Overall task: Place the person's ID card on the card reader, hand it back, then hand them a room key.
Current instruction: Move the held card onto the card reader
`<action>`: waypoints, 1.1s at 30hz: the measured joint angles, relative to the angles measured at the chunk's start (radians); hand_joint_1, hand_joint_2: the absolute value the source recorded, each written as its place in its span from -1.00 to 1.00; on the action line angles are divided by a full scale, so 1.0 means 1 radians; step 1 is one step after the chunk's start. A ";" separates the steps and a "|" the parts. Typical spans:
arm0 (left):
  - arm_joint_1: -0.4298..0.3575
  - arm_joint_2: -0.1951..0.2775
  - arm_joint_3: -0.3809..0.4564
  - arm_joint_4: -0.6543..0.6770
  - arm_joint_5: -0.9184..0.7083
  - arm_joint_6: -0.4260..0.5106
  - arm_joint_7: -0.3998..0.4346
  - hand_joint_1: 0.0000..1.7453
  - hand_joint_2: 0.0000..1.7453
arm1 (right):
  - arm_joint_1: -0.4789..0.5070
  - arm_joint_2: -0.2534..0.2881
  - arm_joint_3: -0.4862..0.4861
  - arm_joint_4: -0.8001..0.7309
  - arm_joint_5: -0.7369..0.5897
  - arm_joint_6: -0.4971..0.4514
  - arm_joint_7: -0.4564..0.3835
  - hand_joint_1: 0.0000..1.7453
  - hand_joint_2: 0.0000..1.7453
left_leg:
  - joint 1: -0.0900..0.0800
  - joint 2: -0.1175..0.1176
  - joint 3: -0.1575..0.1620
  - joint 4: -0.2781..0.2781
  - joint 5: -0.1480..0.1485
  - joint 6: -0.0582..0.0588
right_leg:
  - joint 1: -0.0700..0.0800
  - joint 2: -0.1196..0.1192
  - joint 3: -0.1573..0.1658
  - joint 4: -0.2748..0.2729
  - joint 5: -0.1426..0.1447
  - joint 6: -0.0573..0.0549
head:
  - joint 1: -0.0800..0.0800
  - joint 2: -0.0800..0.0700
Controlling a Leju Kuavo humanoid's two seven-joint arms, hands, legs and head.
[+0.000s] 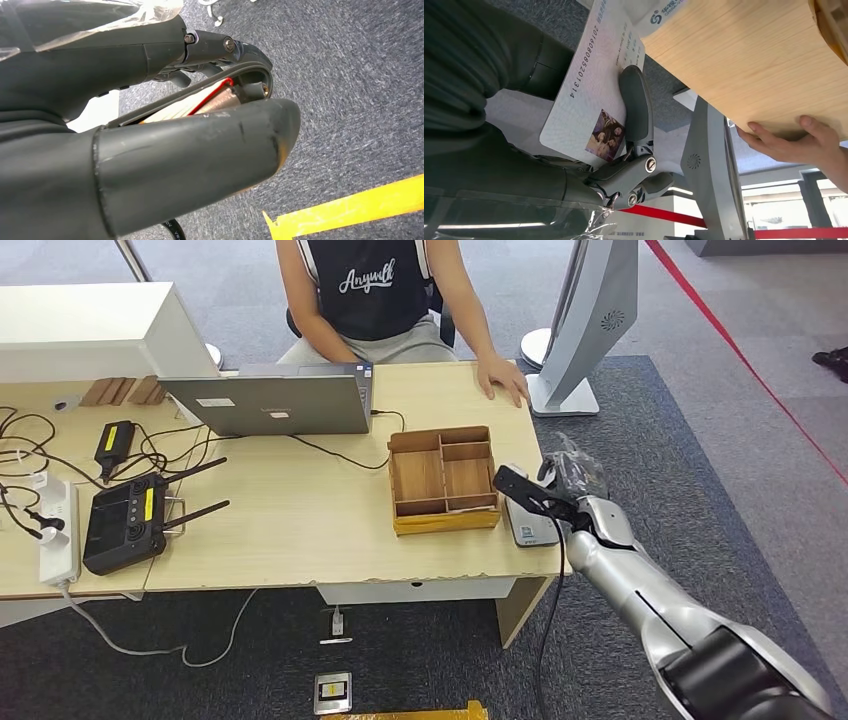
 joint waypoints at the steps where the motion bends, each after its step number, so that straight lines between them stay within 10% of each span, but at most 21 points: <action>1: 0.000 0.000 0.000 0.000 0.000 0.000 0.000 -1.00 -1.00 | 0.001 0.001 0.000 0.002 0.000 0.000 0.000 1.00 1.00 | 0.000 0.000 0.000 0.000 0.000 0.000 | 0.000 0.000 0.000 0.000 0.000 0.000 | 0.000 0.000; 33: 0.000 -0.011 0.002 0.000 0.011 0.014 0.035 -1.00 -1.00 | 0.049 0.048 0.000 0.048 -0.017 0.044 -0.013 1.00 1.00 | 0.000 0.001 0.002 0.000 0.000 0.000 | 0.000 0.000 0.001 0.000 0.000 0.000 | 0.000 0.000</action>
